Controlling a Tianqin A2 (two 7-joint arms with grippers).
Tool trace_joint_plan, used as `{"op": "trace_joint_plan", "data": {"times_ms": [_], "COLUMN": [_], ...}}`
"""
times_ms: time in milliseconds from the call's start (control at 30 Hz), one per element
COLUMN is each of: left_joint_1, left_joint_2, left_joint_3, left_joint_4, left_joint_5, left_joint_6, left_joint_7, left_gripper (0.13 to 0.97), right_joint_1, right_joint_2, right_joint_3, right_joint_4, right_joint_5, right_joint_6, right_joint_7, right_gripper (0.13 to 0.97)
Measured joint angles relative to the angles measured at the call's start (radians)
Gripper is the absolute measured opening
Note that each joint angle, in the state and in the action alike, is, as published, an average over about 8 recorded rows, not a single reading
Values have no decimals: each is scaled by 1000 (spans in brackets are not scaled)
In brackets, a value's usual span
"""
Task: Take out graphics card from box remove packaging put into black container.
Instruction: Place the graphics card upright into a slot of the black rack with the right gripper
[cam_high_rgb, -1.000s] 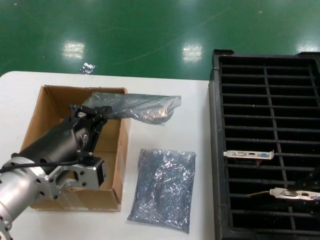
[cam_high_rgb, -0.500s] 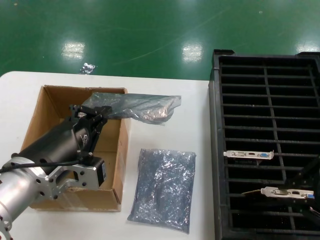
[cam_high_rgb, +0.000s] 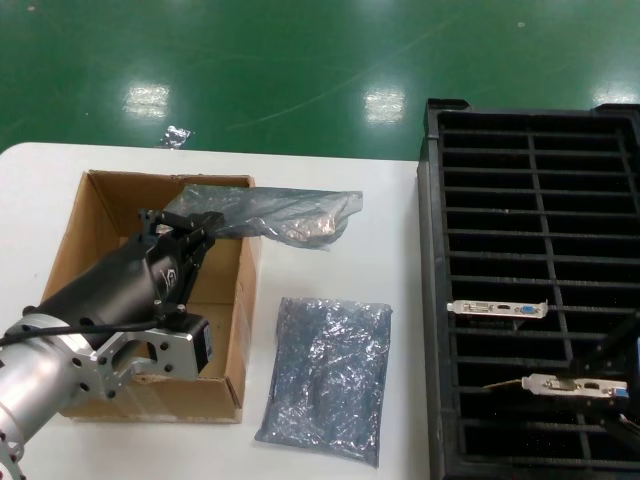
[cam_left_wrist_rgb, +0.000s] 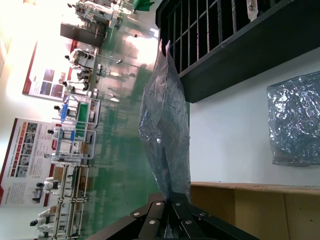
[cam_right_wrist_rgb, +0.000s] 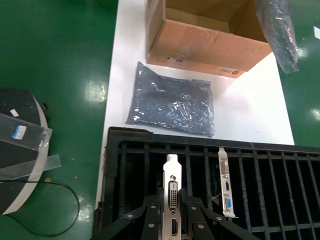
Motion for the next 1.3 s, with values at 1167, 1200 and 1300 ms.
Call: {"op": "trace_joint_plan", "data": {"times_ms": [1167,1200,1300], "left_joint_1": [0,0,0], "left_joint_2": [0,0,0], "left_joint_3": [0,0,0], "left_joint_4": [0,0,0], "left_joint_5": [0,0,0], "left_joint_6": [0,0,0], "left_joint_7": [0,0,0], "left_gripper": [138,138,138], "right_joint_1": [8,9,9], "right_joint_2": [-23,-26,-35], "right_joint_3": [-19,-22,-29], "right_joint_4": [-11,-14,-23], "right_joint_5": [-44,-50,-63], "right_joint_6": [-12,-12,-10], "right_joint_7": [-23,-25,-34], "right_gripper": [187,187,187]}}
